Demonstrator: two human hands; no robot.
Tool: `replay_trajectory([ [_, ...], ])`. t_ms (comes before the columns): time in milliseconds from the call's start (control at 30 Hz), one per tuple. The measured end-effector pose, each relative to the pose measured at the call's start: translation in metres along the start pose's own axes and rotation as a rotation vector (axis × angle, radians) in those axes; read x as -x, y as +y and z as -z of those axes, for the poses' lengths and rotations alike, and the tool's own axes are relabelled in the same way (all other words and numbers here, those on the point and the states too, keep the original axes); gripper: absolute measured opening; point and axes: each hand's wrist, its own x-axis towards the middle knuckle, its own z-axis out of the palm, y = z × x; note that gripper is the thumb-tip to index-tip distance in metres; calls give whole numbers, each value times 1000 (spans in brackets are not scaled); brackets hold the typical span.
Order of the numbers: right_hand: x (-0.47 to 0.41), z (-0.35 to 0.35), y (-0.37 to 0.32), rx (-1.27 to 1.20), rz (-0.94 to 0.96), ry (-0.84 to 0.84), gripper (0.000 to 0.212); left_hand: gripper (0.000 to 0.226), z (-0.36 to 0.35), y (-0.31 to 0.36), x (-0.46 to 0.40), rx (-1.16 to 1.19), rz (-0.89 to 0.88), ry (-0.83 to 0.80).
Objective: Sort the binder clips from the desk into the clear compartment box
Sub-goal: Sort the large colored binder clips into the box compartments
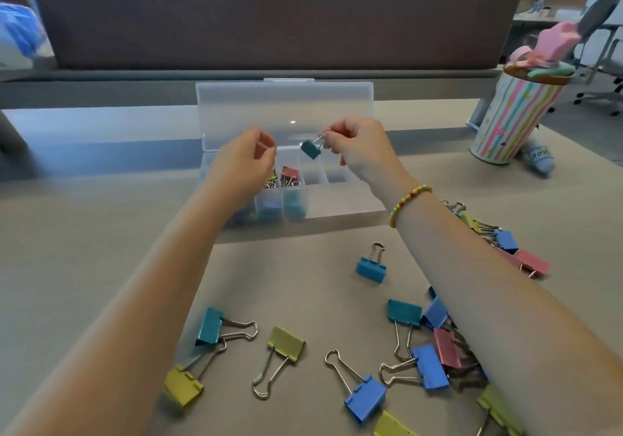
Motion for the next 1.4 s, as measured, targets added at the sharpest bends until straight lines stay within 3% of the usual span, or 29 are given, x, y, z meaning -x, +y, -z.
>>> replay_trajectory([
  [233,-36,-38,2,366,-67,-355,24,22,-5,-19,-3,-60,5,33],
  [467,-36,-52,10,585,92,-196,14,23,-2,-14,-4,-121,-41,-7],
  [600,-26,-35,9,737,104,-303,38,24,-1,0,2,-147,-83,-4],
  [733,-2,3,11,564,126,-208,43,22,-8,17,21,-113,-138,-2],
  [867,40,47,23,493,92,-255,37,19,-29,41,48,-101,-250,-5],
  [1067,102,94,54,480,19,-360,25,17,-68,68,97,-90,-337,-307],
  [1267,137,121,81,266,-30,-118,24,24,-95,88,124,-156,-397,-448],
  [1400,148,125,90,249,-65,-142,25,37,-104,101,120,-255,-447,-567],
])
